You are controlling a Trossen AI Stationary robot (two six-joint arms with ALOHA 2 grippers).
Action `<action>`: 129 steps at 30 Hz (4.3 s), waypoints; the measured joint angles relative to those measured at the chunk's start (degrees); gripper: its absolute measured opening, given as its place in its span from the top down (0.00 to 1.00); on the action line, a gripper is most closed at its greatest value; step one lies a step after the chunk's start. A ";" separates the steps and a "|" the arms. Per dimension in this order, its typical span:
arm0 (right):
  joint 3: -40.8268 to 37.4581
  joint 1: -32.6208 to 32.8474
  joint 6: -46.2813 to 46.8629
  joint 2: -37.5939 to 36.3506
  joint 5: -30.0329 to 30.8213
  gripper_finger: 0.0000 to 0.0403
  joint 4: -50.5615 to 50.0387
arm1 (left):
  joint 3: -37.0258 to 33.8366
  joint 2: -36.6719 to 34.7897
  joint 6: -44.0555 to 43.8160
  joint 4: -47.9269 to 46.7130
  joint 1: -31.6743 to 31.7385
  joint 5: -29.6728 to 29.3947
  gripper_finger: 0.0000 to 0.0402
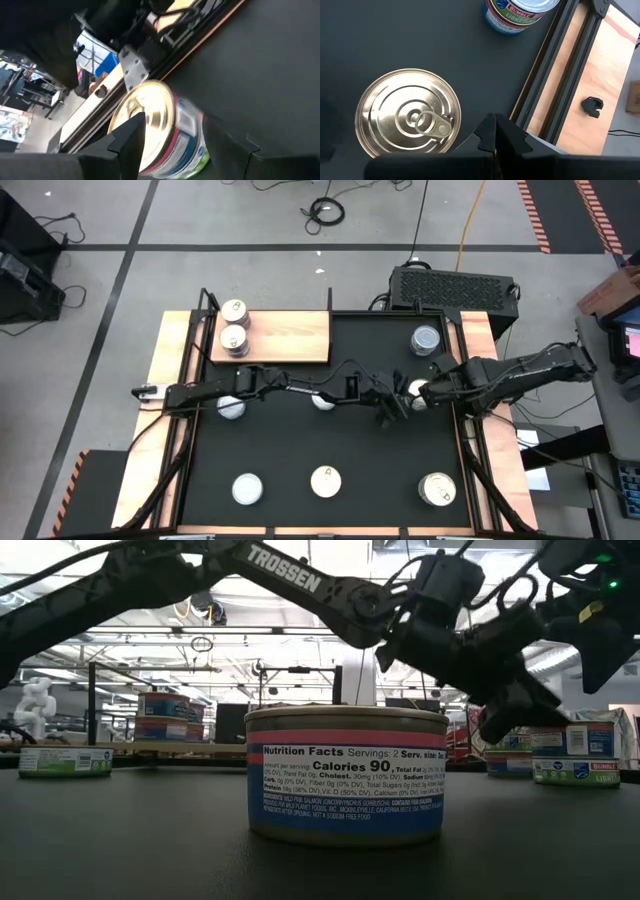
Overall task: Stack canned seafood by type on shelf
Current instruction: Put the blue tuna can on the shelf
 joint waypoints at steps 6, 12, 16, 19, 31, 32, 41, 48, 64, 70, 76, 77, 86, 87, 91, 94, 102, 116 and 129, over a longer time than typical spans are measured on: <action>0.00 0.02 0.05 0.00 -0.02 1.00 0.08 | -0.02 0.58 3.83 -0.84 1.17 -0.44 0.51; 0.00 0.02 0.08 0.00 -0.02 1.00 0.60 | -0.02 0.58 7.88 0.80 1.56 0.98 0.51; 0.01 0.02 0.10 0.00 -0.08 1.00 1.88 | -0.02 0.57 13.35 0.68 1.41 0.95 0.51; 0.02 0.02 0.08 0.00 -0.20 1.00 2.45 | 0.66 1.24 14.35 -1.09 1.32 0.98 0.51; 0.02 0.07 0.08 -0.04 -0.33 1.00 3.09 | 4.69 3.84 15.87 -4.60 1.33 -1.18 0.65; 0.02 0.07 0.02 -0.04 -0.33 1.00 3.09 | 4.69 3.84 15.89 -4.52 1.30 -1.25 0.67; 0.02 0.07 -1.84 -0.04 -0.29 1.00 3.07 | 4.70 3.80 15.93 -3.95 0.98 -1.99 0.89; 0.04 0.07 -2.69 -0.10 -0.37 1.00 3.07 | 4.59 3.15 17.30 -4.45 -0.14 -4.86 0.99; 12.30 0.11 -10.65 -2.33 3.07 1.00 2.61 | 4.46 -3.84 12.30 -18.46 -1.01 -7.57 1.00; 13.81 0.11 -13.73 -3.25 4.83 1.00 3.07 | 4.50 -8.73 5.10 -24.44 -1.22 -8.17 1.00; 13.81 0.12 -14.74 -4.33 5.01 1.00 2.96 | 4.50 -12.62 2.33 -31.37 -1.01 -8.09 1.00; 13.81 0.13 -15.06 -4.45 5.17 1.00 3.08 | 4.50 -13.30 1.85 -32.48 -0.84 -8.09 1.00; 13.81 0.13 -16.85 -5.24 6.27 1.00 3.57 | 4.48 -19.27 -5.07 -45.11 1.66 -8.44 1.00; 13.81 0.13 -17.30 -5.35 6.63 1.00 3.83 | 4.43 -20.05 -5.87 -46.73 1.95 -8.40 1.00; 13.81 0.13 -18.41 -5.52 7.48 1.00 4.41 | 1.65 -24.06 -8.76 -50.22 2.98 -8.61 1.00; 13.81 0.13 -19.40 -5.68 7.65 1.00 4.40 | -2.37 -28.47 -10.30 -50.25 3.56 -8.87 1.00; 13.80 0.12 -21.93 -5.68 9.19 1.00 4.53 | -23.34 -45.85 -17.47 -44.60 3.47 -8.17 1.00; 13.79 0.11 -21.33 -5.66 9.21 1.00 6.98 | -60.76 -67.94 -21.36 -25.77 9.02 -13.92 1.00; 10.55 0.11 -22.53 -4.31 12.54 1.00 16.11 | -66.45 -62.71 -10.17 -14.95 26.49 -3.92 1.00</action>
